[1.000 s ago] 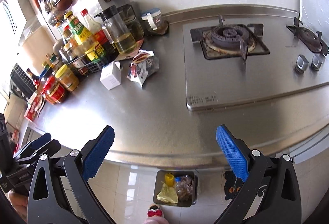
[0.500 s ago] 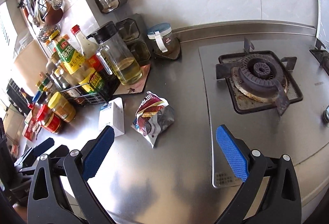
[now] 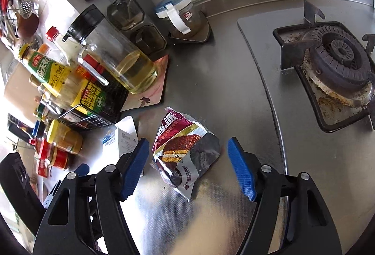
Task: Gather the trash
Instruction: 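Grasp the white medicine box with the left tool while the right tool grasps the red snack wrapper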
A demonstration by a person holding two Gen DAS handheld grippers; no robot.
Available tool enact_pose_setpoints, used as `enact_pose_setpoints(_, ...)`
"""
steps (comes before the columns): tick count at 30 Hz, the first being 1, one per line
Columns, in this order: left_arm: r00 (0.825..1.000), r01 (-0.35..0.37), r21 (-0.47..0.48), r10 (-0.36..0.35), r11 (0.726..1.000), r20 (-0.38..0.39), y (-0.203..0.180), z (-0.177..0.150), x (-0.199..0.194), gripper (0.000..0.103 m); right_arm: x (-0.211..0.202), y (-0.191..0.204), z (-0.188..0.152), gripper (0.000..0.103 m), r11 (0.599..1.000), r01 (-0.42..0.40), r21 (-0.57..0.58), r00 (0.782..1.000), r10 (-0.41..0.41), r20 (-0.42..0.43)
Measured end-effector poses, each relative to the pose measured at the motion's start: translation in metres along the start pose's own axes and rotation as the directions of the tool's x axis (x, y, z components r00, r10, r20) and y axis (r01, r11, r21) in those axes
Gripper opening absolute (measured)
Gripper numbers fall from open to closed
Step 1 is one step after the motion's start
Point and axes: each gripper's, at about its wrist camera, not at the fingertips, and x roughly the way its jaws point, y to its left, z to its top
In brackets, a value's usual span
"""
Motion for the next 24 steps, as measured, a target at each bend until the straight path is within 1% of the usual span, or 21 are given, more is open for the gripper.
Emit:
enact_pose_setpoints(7,0.999,-0.027,-0.016,0.027,1.000,-0.035,0.003,0.002,0.021,0.095,0.020,-0.003,0.005,0.069,1.000,-0.007,0.025,0.999,0.008,-0.035)
enact_pose_setpoints(8,0.999,-0.026,-0.014,0.025,1.000,-0.038,0.004,0.002,0.022,0.093,0.023,-0.003,0.005,0.068,1.000,-0.009,0.024,0.999,0.010,-0.040)
enact_pose_setpoints(9,0.999,-0.026,-0.009,0.026,1.000,-0.039,0.003,0.002,0.024,0.088,0.025,-0.004,0.004,0.066,1.000,-0.013,0.025,0.999,0.014,-0.048)
enact_pose_setpoints(10,0.999,-0.023,-0.005,0.023,1.000,-0.042,0.003,0.001,0.025,0.083,0.028,-0.003,0.004,0.059,1.000,-0.016,0.025,0.998,0.017,-0.055)
enact_pose_setpoints(11,0.999,-0.018,-0.003,0.018,1.000,-0.047,0.004,0.001,0.026,0.073,0.030,-0.003,0.004,0.053,1.000,-0.015,0.021,0.998,0.016,-0.060)
enact_pose_setpoints(12,0.998,-0.010,-0.005,0.010,1.000,-0.054,0.005,0.000,0.027,0.065,0.031,-0.003,0.003,0.041,1.000,-0.011,0.015,0.998,0.012,-0.062)
enact_pose_setpoints(13,0.998,-0.005,-0.008,0.004,1.000,-0.062,0.006,0.000,0.028,0.060,0.032,-0.002,0.003,0.029,1.000,-0.008,0.010,0.998,0.008,-0.066)
enact_pose_setpoints(14,0.998,-0.001,-0.011,0.000,1.000,-0.068,0.006,0.000,0.028,0.048,0.034,-0.002,0.003,0.023,1.000,-0.006,0.006,0.997,0.006,-0.072)
enact_pose_setpoints(15,0.998,-0.002,-0.013,0.001,1.000,-0.066,0.007,-0.001,0.028,0.048,0.035,-0.002,0.002,0.010,1.000,-0.007,0.000,0.997,0.007,-0.079)
enact_pose_setpoints(16,0.998,0.001,-0.014,-0.002,1.000,-0.065,0.008,-0.002,0.027,0.048,0.035,-0.002,0.001,0.006,1.000,-0.005,-0.007,0.996,0.004,-0.084)
enact_pose_setpoints(17,0.998,0.005,-0.015,-0.006,1.000,-0.065,0.009,-0.002,0.027,0.047,0.035,-0.002,-0.001,0.005,1.000,0.000,-0.017,0.996,-0.002,-0.085)
enact_pose_setpoints(18,0.998,0.009,-0.015,-0.010,1.000,-0.064,0.010,-0.003,0.026,0.047,0.035,-0.002,-0.002,0.002,1.000,0.001,-0.025,0.996,-0.003,-0.085)
enact_pose_setpoints(21,0.999,0.008,-0.006,-0.008,1.000,-0.048,0.011,-0.007,0.020,0.045,0.032,-0.005,-0.005,0.002,1.000,-0.009,-0.024,0.997,0.008,-0.076)
enact_pose_setpoints(23,0.999,0.003,0.002,-0.003,1.000,-0.035,0.012,-0.009,0.015,0.044,0.031,-0.009,-0.005,0.002,1.000,-0.018,0.000,0.998,0.018,-0.068)
enact_pose_setpoints(24,1.000,0.001,0.006,-0.001,1.000,-0.027,0.011,-0.009,0.012,0.044,0.029,-0.009,-0.003,0.006,1.000,-0.028,0.012,0.998,0.029,-0.058)
